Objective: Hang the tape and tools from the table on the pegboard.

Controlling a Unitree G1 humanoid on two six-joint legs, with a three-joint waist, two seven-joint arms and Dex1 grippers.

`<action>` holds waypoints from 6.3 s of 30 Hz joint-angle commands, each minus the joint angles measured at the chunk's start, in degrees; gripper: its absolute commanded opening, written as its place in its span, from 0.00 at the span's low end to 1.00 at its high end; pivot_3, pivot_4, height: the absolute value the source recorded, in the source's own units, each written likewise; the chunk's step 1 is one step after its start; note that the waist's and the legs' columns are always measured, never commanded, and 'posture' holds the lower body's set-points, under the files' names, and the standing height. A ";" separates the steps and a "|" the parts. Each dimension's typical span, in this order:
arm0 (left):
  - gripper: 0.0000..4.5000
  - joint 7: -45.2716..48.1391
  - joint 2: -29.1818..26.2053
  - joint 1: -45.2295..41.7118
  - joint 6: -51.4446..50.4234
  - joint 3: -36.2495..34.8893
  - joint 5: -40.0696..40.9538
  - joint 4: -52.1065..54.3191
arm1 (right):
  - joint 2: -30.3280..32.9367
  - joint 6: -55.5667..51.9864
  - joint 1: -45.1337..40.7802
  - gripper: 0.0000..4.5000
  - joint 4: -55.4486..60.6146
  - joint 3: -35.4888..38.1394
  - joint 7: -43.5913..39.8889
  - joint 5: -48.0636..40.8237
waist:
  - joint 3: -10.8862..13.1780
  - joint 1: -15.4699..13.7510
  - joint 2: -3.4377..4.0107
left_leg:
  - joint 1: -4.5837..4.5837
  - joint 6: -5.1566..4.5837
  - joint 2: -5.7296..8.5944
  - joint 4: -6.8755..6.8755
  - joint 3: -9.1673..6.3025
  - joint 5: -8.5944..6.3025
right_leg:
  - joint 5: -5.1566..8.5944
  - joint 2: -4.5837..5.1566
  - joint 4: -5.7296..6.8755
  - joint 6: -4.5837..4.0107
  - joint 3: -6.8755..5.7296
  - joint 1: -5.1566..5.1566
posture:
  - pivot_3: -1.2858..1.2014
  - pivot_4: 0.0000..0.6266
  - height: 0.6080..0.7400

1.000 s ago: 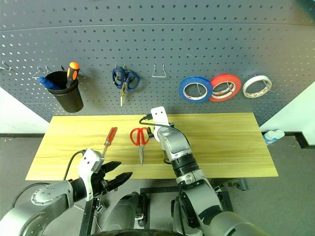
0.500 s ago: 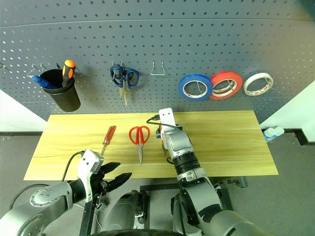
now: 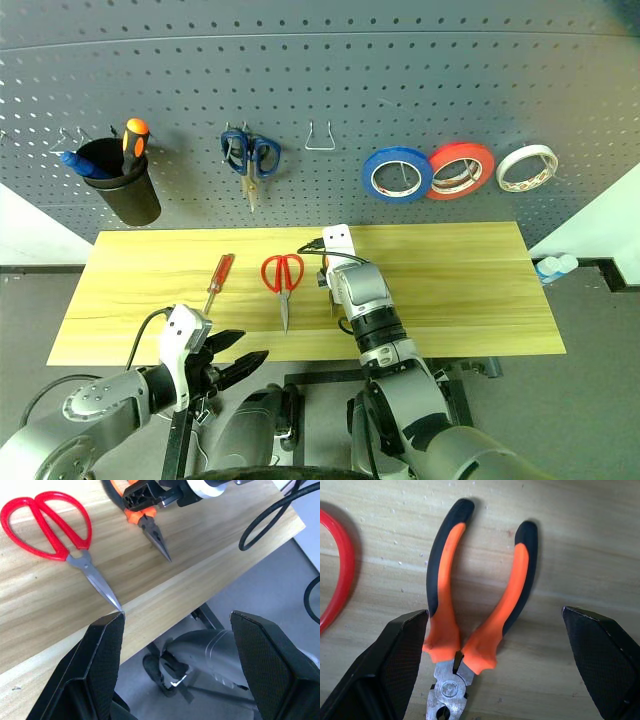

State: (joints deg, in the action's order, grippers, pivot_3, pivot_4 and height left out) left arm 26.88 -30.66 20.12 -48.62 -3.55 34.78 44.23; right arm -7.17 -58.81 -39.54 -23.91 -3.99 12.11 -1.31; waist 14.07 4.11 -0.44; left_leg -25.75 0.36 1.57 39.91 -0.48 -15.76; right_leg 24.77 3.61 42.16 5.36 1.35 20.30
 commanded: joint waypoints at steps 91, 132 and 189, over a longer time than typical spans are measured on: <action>0.78 17.68 2.93 -38.05 20.77 6.91 -11.51 -38.06 | 22.81 16.86 21.44 0.46 57.63 6.39 -41.59 -25.31 | -9.61 -0.04 -0.76 | -0.03 0.50 -0.09 0.20 0.02 0.67 | -0.20 0.02 0.80 -0.12 -0.31 0.03 | 0.48 0.00 0.55; 0.78 2.70 12.27 -23.71 29.75 -7.83 -4.35 -14.63 | 7.31 71.65 -16.48 0.46 -12.48 7.64 -28.77 -9.61 | -9.78 -0.26 -0.72 | 0.40 0.55 -0.10 0.23 0.06 1.08 | -0.37 -0.01 1.74 -0.30 -0.27 0.15 | 0.53 0.04 0.55; 0.78 2.11 11.16 -21.94 33.84 -4.06 -4.01 -17.09 | 10.70 72.69 -16.04 0.46 -13.80 9.09 -23.76 -5.88 | -7.55 -2.50 -0.32 | 0.32 0.52 -0.13 0.26 0.12 1.19 | -0.36 -0.03 1.80 -0.38 -0.26 0.26 | 0.51 0.07 0.55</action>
State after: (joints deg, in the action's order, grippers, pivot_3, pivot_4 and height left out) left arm 28.70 -19.59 -0.91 -16.01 -7.48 30.94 26.61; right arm 2.89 13.92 -54.48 -41.26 4.78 -12.36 -7.38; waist 6.52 1.60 -0.76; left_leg -25.43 0.89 1.43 40.16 -0.37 -14.57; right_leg 24.41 3.57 43.96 4.97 1.09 20.57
